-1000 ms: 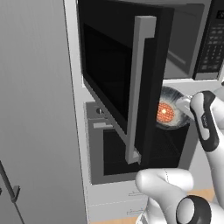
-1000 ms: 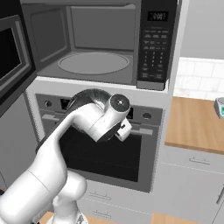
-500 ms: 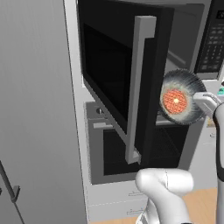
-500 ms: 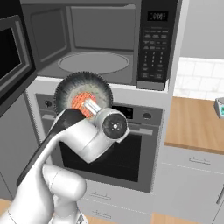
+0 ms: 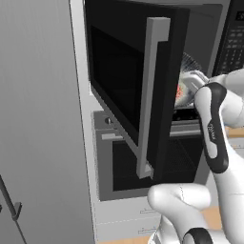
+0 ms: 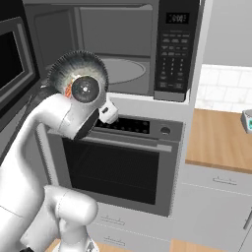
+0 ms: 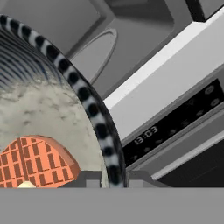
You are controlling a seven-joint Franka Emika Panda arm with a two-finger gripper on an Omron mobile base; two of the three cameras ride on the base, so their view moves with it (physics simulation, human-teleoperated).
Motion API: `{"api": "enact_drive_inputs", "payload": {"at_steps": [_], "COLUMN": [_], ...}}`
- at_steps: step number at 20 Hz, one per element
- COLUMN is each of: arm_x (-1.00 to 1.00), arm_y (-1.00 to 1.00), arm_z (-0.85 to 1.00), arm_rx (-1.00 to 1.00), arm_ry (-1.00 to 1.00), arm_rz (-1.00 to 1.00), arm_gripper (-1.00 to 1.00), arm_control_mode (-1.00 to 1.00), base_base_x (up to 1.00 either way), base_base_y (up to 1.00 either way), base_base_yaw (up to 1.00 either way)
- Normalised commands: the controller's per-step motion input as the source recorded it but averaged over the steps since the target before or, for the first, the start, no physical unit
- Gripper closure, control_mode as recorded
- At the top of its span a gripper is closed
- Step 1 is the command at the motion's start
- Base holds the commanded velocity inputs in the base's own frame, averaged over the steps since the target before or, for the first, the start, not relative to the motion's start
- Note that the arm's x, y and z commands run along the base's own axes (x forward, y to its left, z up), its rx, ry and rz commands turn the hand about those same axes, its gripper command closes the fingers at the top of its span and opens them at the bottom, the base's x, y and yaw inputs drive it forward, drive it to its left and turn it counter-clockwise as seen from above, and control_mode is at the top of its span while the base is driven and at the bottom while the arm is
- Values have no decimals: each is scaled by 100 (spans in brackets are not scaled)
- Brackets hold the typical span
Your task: Open the microwave, place the bowl with waffle inside the microwave, then close the microwave door and turn it on.
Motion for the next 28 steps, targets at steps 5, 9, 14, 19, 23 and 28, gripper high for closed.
{"api": "enact_drive_inputs", "payload": {"at_steps": [5, 9, 14, 19, 23, 28], "arm_x": [70, 8, 76, 98, 99, 58], "arm_y": [15, 4, 0, 7, 14, 0], "arm_z": [57, 3, -4, 0, 0, -6], "arm_rx": [-2, 1, 1, 0, 0, 0], "arm_ry": [45, -5, -5, 0, 0, 0], "arm_rz": [0, 0, 0, -9, -11, -3], "arm_gripper": [100, 100, 100, 100, 100, -100], "arm_control_mode": [-100, -100, -100, -100, -100, -100], "base_base_x": [0, 0, 0, 0, 0, 0], "base_base_y": [0, 0, 0, 0, 0, 0], "base_base_yaw": [0, 0, 0, 0, 0, 0]}}
